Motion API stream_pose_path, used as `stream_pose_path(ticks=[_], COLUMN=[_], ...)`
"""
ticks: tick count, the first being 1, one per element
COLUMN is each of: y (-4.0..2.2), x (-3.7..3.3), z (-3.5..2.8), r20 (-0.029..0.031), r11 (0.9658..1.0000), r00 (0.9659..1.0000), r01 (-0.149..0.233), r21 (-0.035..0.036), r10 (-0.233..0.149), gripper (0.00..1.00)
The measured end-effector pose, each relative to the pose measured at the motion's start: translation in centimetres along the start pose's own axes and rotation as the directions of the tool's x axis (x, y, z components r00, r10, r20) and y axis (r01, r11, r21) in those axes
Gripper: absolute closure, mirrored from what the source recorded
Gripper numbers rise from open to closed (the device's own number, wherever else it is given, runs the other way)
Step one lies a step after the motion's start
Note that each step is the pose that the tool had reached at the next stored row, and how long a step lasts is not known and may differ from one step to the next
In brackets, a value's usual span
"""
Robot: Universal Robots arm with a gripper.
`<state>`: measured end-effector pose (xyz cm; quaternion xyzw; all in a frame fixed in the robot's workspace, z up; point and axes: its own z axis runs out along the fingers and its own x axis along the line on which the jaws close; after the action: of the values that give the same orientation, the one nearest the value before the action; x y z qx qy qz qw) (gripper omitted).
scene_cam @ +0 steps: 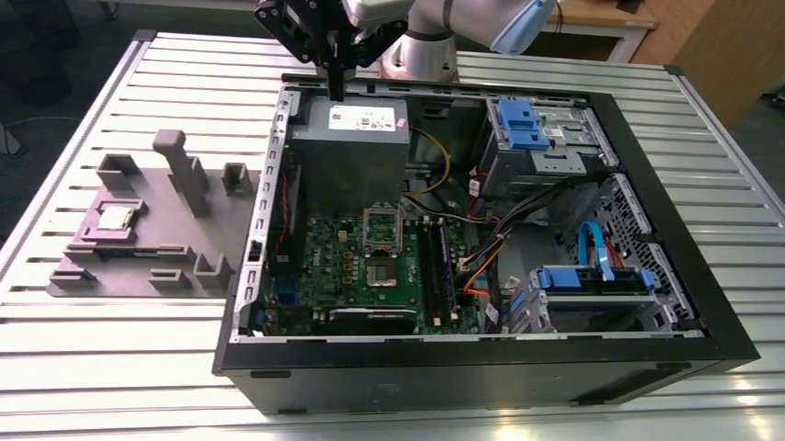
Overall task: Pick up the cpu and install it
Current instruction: 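Reach for the cpu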
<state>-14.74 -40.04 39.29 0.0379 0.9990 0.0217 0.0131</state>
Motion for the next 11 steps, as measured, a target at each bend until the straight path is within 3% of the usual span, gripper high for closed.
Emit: stream_pose_path(ticks=[11], y=[-0.05], x=[0.63], z=[0.0], r20=[-0.0004], r11=[1.0], r00=[1.0], r01=[0.0], r21=[0.0], r10=[0.0], gripper=[0.9])
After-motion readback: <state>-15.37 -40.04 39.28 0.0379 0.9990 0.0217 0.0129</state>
